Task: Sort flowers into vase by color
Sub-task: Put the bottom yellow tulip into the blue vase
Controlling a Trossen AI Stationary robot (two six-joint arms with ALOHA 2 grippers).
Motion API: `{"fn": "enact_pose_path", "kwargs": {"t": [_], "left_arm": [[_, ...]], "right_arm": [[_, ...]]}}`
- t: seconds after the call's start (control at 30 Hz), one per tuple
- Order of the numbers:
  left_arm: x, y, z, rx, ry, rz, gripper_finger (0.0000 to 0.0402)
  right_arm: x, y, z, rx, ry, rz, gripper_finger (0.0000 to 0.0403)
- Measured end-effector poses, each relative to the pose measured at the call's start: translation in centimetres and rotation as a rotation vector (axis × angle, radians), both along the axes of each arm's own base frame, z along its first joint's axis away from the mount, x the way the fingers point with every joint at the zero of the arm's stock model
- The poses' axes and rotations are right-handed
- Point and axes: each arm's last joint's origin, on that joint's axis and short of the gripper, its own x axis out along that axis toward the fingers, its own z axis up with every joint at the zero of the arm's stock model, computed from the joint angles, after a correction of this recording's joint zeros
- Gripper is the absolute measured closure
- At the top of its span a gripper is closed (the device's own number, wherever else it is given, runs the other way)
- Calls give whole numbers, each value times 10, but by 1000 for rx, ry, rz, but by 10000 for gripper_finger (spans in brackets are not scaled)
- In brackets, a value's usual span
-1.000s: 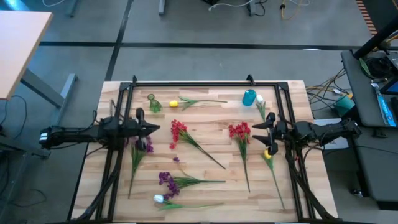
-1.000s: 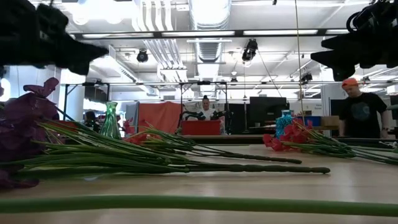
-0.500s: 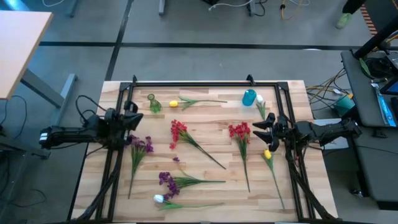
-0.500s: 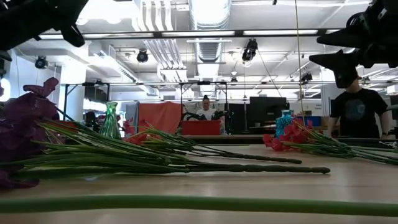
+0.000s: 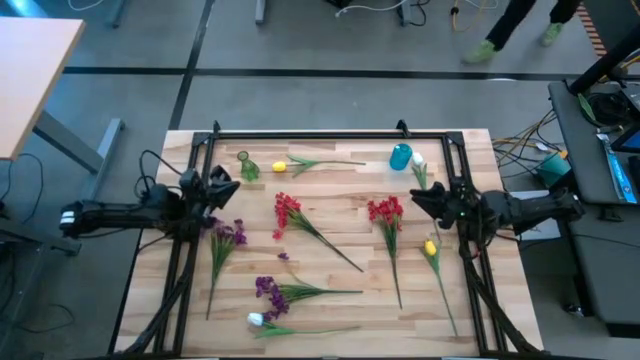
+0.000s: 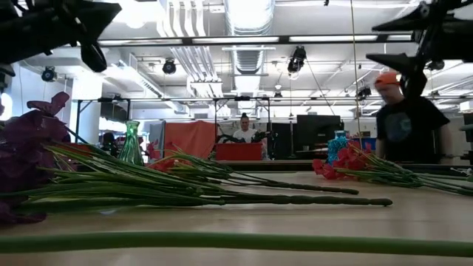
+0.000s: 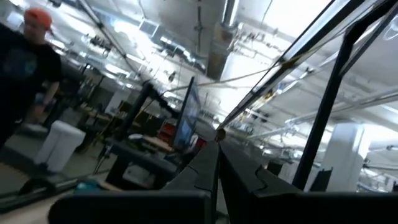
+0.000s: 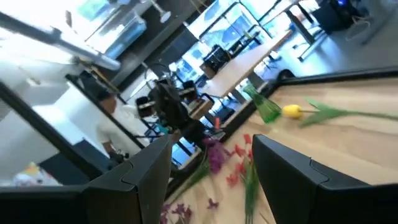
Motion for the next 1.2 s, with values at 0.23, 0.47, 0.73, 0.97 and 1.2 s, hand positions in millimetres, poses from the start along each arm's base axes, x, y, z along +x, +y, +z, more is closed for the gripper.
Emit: {"fn": "enact_pose_path", "kwargs": {"t": [0.23, 0.47, 0.73, 0.97, 1.2], "left_arm": [[15, -2, -14, -63, 144, -75, 402], [24, -7, -13, -169, 197, -250, 402], [37, -8, 4, -117, 521, -218, 402], [40, -8, 36, 39, 611, -182, 402], [39, -9, 55, 52, 611, -186, 402]], "right_arm": [[15, 4, 19, 5, 362, 49, 188], [37, 10, 64, 242, 792, 26, 188], [65, 17, 89, 305, 1210, -15, 187], [94, 23, 91, 335, 1290, 1, 133], [102, 31, 77, 429, 1473, 71, 75]]}}
